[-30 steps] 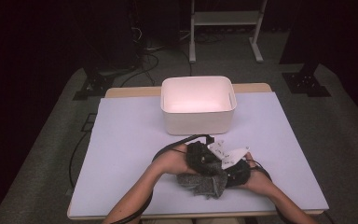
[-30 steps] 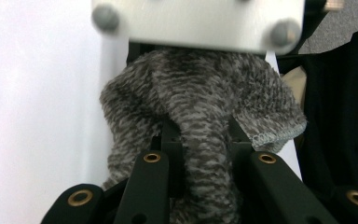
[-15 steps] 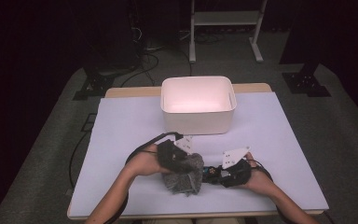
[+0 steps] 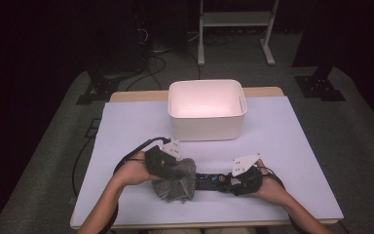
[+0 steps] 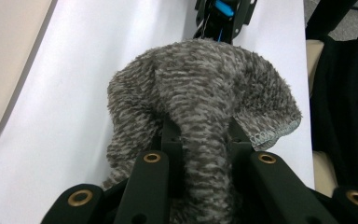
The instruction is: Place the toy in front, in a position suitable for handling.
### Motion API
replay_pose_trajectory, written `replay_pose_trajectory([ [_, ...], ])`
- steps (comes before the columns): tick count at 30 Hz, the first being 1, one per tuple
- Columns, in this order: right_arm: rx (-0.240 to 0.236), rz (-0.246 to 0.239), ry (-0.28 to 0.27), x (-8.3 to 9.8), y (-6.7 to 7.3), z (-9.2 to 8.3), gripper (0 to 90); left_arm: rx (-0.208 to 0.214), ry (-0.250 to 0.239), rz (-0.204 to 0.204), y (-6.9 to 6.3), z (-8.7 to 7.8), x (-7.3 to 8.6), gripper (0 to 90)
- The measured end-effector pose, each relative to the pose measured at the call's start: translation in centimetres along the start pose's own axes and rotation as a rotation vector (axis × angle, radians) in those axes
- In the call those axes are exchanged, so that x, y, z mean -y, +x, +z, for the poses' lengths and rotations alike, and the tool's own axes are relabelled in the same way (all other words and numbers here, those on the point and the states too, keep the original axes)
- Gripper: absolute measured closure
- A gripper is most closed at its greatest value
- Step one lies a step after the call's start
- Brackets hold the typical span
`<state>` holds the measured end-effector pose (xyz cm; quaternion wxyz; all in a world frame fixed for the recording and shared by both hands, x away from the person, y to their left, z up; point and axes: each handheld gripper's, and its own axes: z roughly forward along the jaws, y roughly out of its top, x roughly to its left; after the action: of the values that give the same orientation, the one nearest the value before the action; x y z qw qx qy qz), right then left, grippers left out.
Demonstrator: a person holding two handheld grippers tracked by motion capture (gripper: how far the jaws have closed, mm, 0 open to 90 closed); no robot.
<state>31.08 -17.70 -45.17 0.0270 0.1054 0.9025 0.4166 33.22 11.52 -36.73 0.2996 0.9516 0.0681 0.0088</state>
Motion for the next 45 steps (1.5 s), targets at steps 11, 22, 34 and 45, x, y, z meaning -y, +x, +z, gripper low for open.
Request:
replay_pose_trajectory([
  [11,-0.047,0.072,-0.002,-0.7,-0.6,0.0,58.6,0.021,-0.008,0.072,-1.0,1.1,-2.1,75.7],
  [22,-0.038,0.036,-0.003,-1.5,-0.3,0.4,60.7,0.074,0.007,0.164,-1.6,4.4,-6.7,75.7],
  [34,-0.018,0.021,0.008,-1.5,-0.1,0.2,61.9,0.076,0.027,0.165,-1.5,4.7,-6.9,75.7],
  [45,-0.022,0.027,0.03,-1.6,-0.1,0.3,61.7,0.033,-0.028,0.07,-0.9,1.4,-2.9,75.6],
])
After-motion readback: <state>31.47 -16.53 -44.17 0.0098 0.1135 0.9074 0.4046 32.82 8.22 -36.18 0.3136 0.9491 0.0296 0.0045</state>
